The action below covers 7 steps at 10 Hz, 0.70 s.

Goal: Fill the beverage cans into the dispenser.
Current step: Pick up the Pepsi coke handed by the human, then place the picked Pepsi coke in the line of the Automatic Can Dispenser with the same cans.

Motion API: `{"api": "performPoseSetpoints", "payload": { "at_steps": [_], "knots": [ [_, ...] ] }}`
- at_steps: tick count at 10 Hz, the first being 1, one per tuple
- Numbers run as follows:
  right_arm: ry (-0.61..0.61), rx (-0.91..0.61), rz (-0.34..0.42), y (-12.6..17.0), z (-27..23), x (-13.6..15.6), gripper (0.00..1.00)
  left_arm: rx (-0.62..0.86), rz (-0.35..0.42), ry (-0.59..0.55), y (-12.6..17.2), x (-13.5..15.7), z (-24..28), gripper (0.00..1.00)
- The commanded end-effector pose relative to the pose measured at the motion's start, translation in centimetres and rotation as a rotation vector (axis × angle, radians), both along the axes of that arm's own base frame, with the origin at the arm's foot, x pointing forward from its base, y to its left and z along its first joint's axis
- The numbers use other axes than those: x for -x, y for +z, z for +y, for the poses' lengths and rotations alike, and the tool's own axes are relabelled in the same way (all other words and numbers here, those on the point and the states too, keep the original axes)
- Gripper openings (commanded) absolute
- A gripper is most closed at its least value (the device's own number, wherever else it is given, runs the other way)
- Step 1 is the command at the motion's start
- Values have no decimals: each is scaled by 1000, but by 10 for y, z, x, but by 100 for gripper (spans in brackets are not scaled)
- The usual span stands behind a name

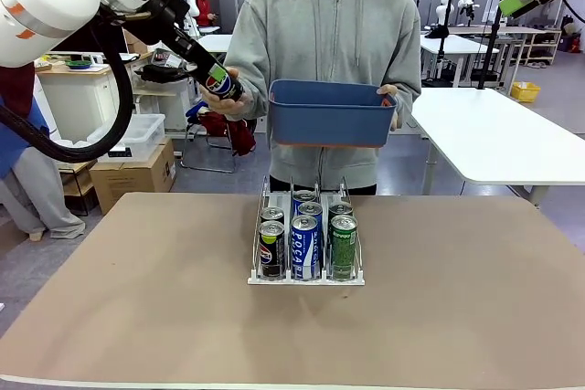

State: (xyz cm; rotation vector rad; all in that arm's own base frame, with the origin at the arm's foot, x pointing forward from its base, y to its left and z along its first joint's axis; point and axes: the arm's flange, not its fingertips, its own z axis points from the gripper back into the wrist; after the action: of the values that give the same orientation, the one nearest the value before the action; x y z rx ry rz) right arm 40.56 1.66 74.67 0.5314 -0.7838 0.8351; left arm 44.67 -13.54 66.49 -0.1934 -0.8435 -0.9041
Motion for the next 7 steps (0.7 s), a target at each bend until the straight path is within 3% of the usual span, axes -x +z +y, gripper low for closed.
{"api": "performPoseSetpoints", "payload": {
  "at_steps": [1,4,5,7],
  "knots": [
    [0,0,1,-1,0,0,100,-10,-23,47,-1,5,3,0],
    [0,0,1,-1,0,0,100,-22,-15,57,0,5,3,0],
    [0,0,1,-1,0,0,100,19,19,74,1,4,2,31],
    [0,0,1,-1,0,0,100,-9,-6,27,3,0,2,31]
  ]
}}
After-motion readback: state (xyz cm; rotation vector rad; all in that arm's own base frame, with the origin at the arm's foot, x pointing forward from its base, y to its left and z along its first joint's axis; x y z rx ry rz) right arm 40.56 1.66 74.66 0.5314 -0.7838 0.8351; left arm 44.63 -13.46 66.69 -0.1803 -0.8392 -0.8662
